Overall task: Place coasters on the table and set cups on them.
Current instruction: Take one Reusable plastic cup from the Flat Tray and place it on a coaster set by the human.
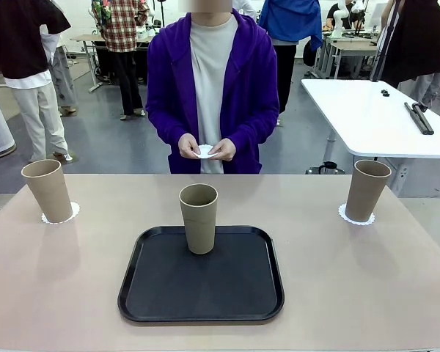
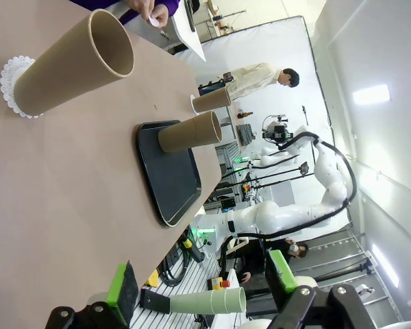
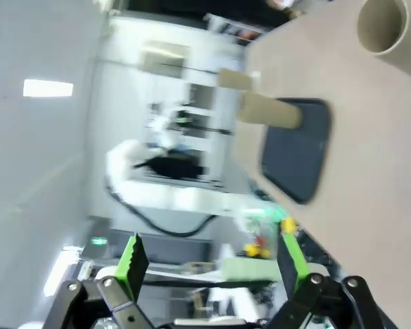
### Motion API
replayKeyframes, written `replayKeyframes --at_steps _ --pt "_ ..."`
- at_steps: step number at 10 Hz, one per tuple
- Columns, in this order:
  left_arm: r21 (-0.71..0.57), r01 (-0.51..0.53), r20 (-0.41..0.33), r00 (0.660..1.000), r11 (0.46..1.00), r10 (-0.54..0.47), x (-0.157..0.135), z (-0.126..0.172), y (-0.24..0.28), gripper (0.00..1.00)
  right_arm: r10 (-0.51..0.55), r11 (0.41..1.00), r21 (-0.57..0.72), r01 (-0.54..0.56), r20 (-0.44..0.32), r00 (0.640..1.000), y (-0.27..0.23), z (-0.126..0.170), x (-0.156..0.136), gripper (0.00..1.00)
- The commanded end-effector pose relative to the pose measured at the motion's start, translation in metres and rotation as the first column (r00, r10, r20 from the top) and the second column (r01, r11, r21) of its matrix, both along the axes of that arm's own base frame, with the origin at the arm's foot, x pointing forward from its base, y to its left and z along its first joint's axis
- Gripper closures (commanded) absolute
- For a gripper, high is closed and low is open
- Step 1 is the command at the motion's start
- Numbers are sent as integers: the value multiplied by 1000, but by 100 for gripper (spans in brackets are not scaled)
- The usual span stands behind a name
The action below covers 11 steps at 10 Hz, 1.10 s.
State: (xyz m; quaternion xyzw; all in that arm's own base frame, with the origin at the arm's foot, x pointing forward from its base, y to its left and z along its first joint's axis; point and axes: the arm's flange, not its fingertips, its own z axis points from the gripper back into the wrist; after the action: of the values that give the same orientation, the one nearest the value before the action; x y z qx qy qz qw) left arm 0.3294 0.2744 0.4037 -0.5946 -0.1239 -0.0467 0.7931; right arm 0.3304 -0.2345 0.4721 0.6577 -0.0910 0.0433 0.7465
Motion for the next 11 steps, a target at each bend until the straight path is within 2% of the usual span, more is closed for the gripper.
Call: replayKeyframes --at_steps 1,3,5,9,10,11 --pt "-8 -4 4 1000 1000 4 0 3 1 0 29 993 120 -19 -87 996 -30 -27 21 0" --pt "-8 -4 4 1000 1000 4 0 3 1 0 2 992 124 14 -127 992 -37 -55 20 0" --pt "-8 -4 4 1000 1000 4 0 3 1 0 -41 996 77 55 -168 985 -35 -69 19 0" --pt "-8 -4 4 1000 1000 4 0 3 1 0 -48 999 0 48 -171 984 -25 -66 20 0" --pt "-8 -4 4 1000 1000 4 0 3 1 0 -56 996 60 66 -155 986 -36 -74 20 0" --pt "-8 -4 4 1000 1000 4 0 3 1 0 -56 996 60 66 -155 986 -36 -74 20 0"
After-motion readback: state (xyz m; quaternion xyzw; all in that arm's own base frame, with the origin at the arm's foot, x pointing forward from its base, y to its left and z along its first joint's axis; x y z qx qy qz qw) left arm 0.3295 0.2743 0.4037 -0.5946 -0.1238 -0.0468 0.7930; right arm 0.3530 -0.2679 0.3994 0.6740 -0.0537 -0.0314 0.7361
